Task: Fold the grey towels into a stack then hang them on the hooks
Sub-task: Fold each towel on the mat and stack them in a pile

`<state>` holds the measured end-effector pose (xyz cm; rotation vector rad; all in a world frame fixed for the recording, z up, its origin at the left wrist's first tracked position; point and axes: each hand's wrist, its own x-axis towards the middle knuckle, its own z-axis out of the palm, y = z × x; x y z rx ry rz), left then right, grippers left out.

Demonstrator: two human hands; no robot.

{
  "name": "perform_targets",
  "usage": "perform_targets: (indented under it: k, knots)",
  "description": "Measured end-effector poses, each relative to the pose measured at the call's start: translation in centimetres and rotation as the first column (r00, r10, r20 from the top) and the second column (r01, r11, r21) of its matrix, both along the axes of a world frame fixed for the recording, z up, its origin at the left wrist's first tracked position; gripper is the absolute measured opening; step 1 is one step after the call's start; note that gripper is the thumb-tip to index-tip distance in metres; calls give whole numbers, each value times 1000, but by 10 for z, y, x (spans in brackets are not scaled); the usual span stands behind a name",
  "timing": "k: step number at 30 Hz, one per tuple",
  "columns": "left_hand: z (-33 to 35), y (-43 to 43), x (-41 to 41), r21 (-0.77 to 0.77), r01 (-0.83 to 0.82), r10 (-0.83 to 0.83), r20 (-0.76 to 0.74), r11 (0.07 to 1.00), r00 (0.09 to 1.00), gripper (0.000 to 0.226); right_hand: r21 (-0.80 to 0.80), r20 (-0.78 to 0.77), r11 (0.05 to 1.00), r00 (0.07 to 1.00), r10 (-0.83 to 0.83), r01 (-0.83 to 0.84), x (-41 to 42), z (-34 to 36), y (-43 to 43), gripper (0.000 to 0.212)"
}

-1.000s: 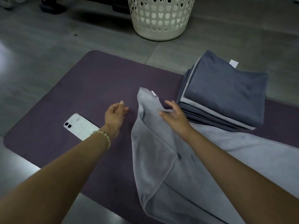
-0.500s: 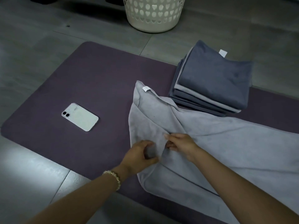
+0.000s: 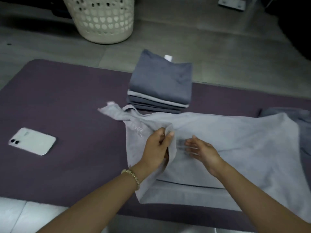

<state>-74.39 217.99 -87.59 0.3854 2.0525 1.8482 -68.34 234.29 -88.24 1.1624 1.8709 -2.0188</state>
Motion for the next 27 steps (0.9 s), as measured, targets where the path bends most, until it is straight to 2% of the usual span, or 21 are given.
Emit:
perform_targets:
  k: [4,6,12,17,27]
  knots:
    - [12,73,42,139,78,-91,92,987,992,34,239,9,965,994,-112,106,70,-14,62,21]
    - [14,106,66,156,113,-132,112,981,985,36,313,15,937,986,-165,152,105,-21,89,19]
    - [9,181,122,104,189,-206,182,976,962,41,387,5,878,952,-307,281,186,-34,147,13]
    - [-13,215,151,-2,216,-210,219,976,953,41,494,-15,800,923,-385,342,242,-45,187,10]
    - [-38,249,185,-113,298,-268,221,948,938,31,562,159,757,854,-495,334,313,-68,243,39]
